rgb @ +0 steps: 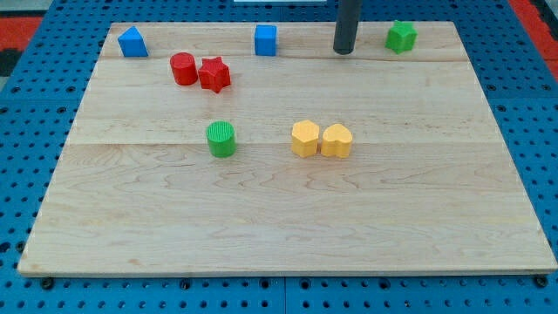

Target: Place the yellow heart diagonal to the bottom right of the hexagon

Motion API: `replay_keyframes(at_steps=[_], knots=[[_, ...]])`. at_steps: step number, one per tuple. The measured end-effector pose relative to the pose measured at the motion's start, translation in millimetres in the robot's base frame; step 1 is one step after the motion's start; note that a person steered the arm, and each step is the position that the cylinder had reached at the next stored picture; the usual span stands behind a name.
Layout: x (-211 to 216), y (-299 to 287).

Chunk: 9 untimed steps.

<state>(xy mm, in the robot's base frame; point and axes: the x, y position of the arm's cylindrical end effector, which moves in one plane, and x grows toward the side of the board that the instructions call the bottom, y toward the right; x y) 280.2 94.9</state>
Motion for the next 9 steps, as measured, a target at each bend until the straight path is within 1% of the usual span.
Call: replay_keyframes(at_steps=[1,2,3,4,5,6,7,8,9], knots=[[90.9,-14.5],[172.6,19.9],[157.4,-19.1],[123.9,-77.4],[122.3,-129.5],[138.5,-65.0],[197.0,-37.4],[214.7,-20.7],[228.7,22.4]])
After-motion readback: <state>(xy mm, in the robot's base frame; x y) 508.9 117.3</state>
